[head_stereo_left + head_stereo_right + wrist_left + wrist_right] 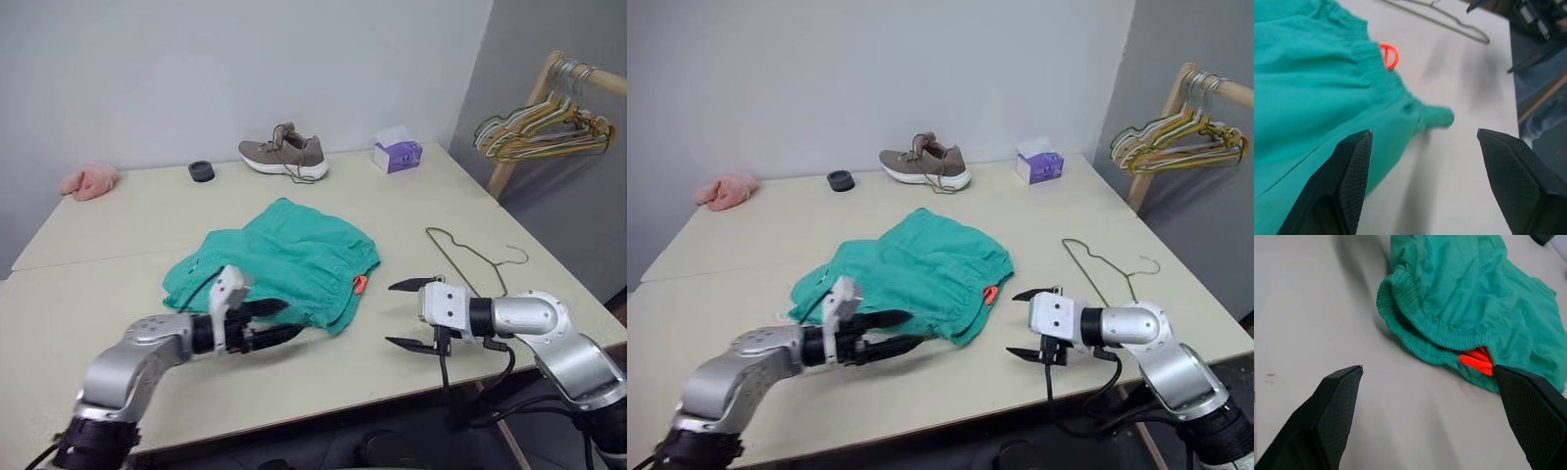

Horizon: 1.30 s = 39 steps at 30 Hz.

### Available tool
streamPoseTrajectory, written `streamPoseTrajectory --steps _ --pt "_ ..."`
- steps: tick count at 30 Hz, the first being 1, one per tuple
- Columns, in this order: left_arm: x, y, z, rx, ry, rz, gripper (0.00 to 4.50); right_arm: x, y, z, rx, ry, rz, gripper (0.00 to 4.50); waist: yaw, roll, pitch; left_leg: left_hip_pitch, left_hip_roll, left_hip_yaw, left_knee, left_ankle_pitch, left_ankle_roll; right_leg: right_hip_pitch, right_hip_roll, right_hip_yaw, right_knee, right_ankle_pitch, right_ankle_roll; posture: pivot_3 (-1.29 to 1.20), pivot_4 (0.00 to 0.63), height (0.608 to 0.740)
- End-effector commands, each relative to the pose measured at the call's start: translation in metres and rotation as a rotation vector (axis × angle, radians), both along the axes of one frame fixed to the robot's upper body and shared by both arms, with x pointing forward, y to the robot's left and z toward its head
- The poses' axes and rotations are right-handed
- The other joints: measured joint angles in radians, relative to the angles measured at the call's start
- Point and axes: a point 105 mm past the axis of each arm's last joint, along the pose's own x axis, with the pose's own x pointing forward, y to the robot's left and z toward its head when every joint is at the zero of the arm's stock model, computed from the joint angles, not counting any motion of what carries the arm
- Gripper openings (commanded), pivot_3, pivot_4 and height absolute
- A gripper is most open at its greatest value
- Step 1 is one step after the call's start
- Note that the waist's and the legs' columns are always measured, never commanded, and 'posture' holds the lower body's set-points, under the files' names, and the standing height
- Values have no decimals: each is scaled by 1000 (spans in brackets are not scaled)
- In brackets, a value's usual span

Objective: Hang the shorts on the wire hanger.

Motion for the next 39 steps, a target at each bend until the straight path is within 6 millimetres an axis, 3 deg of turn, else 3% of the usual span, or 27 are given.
streamPoseTrajectory --steps 1,6,12,15,21,24,27,34,38,39 --pt "-6 14 8 53 -70 -16 3450 5 19 6 -11 -85 65 4500 1 0 0 0 0 0 0 0 0 -1 0 0 0 0 0 -235 0 740" --pt "1 53 1 162 -103 99 3450 23 41 -6 -38 -141 83 4500 16 1 0 -1 0 0 -3 0 0 -3 0 1 0 0 0 -220 0 740" --pt "12 76 9 238 -174 154 3450 22 73 -17 -52 -120 155 4500 23 1 1 -2 0 1 -5 0 0 -6 -1 2 0 0 0 -215 0 740" --pt "19 79 13 243 -195 172 3450 19 85 -22 -56 -83 181 4500 23 1 0 -2 0 0 -5 0 0 -6 -1 1 0 0 0 -213 0 740" --pt "24 76 14 241 -208 175 3450 18 90 -30 -72 -33 155 4500 21 1 1 -2 0 0 -5 0 0 -6 -1 2 0 0 0 -215 0 740" --pt "25 74 14 242 -214 175 3450 27 94 -36 -67 -31 75 4500 20 1 1 -2 0 0 -5 0 0 -6 -1 1 0 0 0 -215 0 740" --pt "26 75 13 249 -214 180 3488 36 97 -35 -54 -51 21 3895 18 1 1 -2 0 0 -5 0 0 -6 -1 2 1 0 0 -215 0 740" --pt "28 79 7 289 -225 201 3488 41 102 -26 -14 -53 -7 1415 19 1 1 -2 0 0 -5 0 0 -7 -1 2 1 0 0 -215 0 740" --pt "36 86 -3 404 -293 222 3488 44 99 -9 39 -61 -13 16 19 1 1 -2 0 0 -5 0 0 -7 -1 2 1 0 0 -217 0 740" --pt "41 90 -4 425 -313 244 3488 44 98 -6 47 -65 -11 16 19 1 1 -2 0 0 -5 0 0 -7 -1 2 1 0 0 -217 0 740"
